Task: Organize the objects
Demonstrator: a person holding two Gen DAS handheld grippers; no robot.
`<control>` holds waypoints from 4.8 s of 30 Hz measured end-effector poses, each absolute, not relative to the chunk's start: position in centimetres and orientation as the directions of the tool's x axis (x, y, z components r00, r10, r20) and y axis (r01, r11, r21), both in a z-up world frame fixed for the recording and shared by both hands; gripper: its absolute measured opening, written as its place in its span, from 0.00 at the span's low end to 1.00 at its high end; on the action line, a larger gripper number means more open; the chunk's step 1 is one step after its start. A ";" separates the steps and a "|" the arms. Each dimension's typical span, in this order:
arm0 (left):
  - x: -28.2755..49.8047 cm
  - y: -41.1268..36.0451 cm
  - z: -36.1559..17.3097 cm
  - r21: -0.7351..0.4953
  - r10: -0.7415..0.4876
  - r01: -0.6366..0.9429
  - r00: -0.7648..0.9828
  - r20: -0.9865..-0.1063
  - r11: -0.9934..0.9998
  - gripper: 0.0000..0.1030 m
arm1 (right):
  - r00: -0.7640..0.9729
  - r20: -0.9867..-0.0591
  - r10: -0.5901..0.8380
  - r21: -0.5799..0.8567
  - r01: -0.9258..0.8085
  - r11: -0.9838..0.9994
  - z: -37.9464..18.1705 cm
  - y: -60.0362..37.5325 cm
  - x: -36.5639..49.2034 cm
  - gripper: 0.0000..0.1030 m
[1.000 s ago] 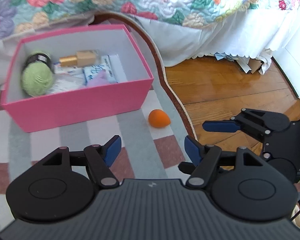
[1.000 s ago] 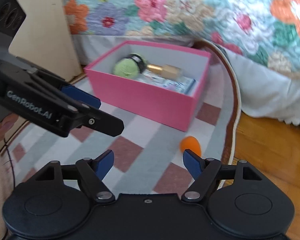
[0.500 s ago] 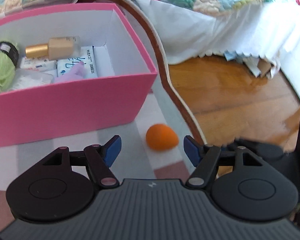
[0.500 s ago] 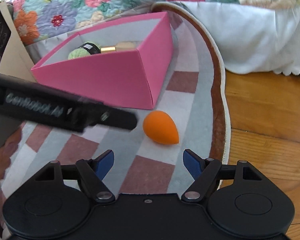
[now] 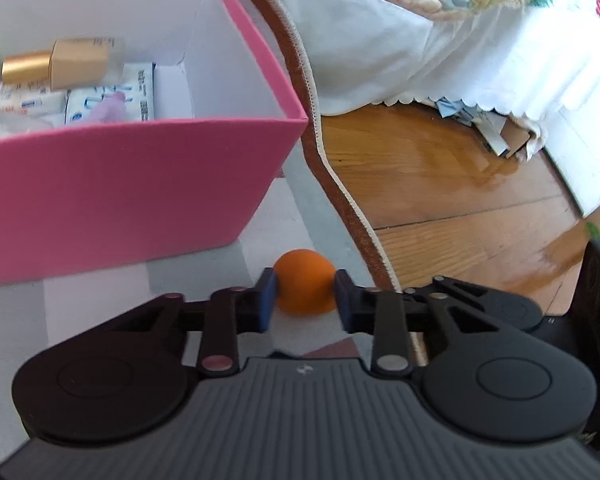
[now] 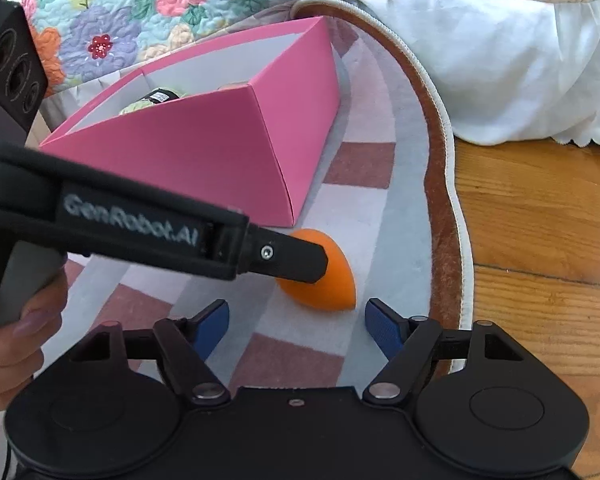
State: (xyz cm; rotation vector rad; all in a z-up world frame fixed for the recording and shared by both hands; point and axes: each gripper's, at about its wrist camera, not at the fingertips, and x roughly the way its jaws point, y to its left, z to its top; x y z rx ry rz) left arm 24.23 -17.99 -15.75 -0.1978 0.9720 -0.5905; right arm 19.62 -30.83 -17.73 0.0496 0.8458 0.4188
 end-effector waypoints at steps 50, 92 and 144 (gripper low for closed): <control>8.7 -6.1 -1.1 -0.384 -0.405 0.143 0.443 -0.800 0.912 0.25 | 0.423 -0.814 0.398 0.127 -0.539 0.832 -3.2 -18.9 7.9 0.37; 34.8 -1.3 -5.3 -0.446 -0.385 0.039 0.578 -0.719 0.894 0.25 | 0.415 -0.820 0.394 0.103 -0.571 0.814 -5.2 -14.4 35.2 0.39; 23.8 1.5 4.8 -0.206 -0.149 -0.049 0.533 -0.833 0.977 0.61 | 0.495 -0.746 0.445 0.182 -0.491 0.852 3.0 -18.7 24.2 0.66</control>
